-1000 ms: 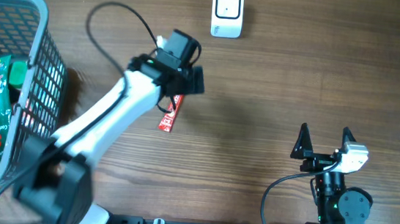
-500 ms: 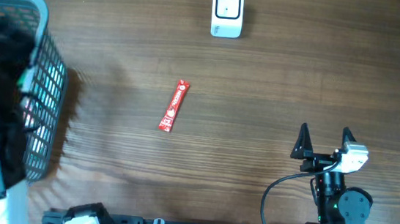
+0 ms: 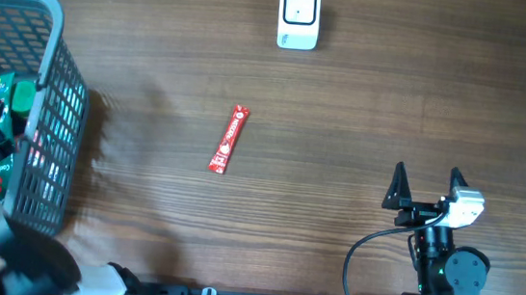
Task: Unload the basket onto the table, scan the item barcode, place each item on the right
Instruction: 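Reach into the basket and grasp the green 3M gloves pack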
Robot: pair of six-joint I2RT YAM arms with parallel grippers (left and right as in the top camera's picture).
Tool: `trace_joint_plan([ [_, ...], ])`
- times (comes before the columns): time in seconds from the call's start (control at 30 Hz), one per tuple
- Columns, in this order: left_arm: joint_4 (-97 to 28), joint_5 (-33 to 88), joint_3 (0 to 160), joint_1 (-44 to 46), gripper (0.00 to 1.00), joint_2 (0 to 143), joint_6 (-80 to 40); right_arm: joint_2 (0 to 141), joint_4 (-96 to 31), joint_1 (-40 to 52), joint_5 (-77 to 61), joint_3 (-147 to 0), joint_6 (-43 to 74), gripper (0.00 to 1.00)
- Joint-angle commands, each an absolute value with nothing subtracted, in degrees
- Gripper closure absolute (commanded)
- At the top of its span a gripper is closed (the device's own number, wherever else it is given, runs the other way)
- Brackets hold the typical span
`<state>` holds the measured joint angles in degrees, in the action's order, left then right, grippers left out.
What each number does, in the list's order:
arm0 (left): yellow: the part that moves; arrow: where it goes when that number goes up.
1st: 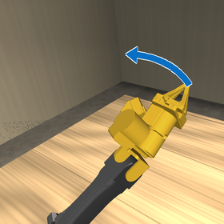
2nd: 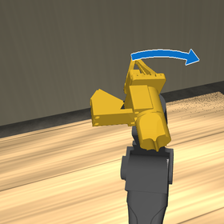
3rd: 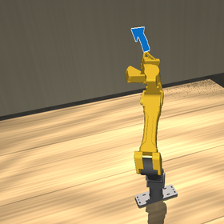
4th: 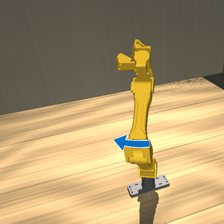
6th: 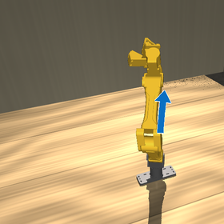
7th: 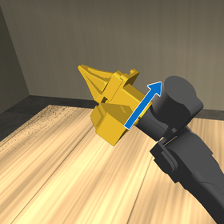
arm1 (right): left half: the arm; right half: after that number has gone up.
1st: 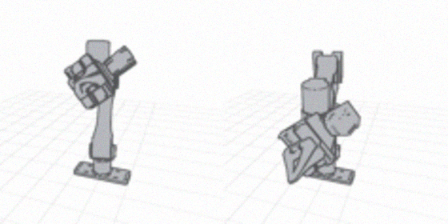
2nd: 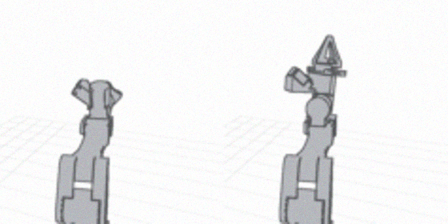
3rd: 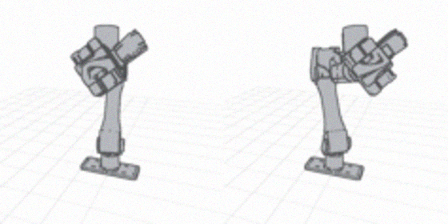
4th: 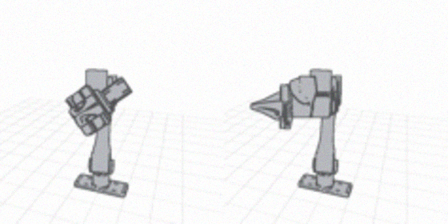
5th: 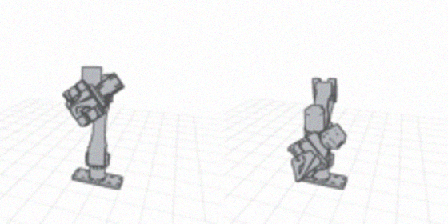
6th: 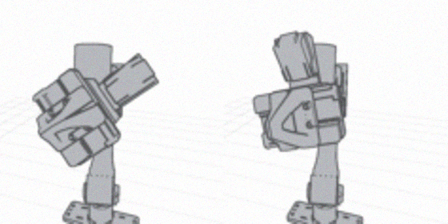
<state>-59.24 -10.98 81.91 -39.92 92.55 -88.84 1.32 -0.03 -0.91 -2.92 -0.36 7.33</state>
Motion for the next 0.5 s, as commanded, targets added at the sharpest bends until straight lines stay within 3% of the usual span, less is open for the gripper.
trace_joint_plan([
  [0.0, -59.4, -7.9, 81.8, -40.2, 0.00, 98.9, -99.3, 1.3, 0.1, -0.6, -2.6, -0.3, 7.6, 0.00],
  [0.13, -58.5, -8.0, 81.8, -40.2, 0.00, 104.1, -105.5, 1.3, 0.1, -0.6, -2.6, -0.3, 7.6, 0.00],
  [0.33, -54.1, -8.0, 81.8, -39.7, 0.03, 109.0, -105.0, 1.3, 0.1, -0.6, -2.6, -0.3, 7.6, 0.00],
  [0.4, -54.0, -8.6, 81.8, -39.7, 0.27, 109.2, -102.6, 1.3, 0.1, -0.6, -2.6, -0.3, 7.6, 0.00],
  [0.47, -53.3, -10.5, 81.8, -39.8, 0.63, 109.2, -99.6, 1.3, 0.1, -0.6, -2.6, -0.3, 7.6, 0.00],
])
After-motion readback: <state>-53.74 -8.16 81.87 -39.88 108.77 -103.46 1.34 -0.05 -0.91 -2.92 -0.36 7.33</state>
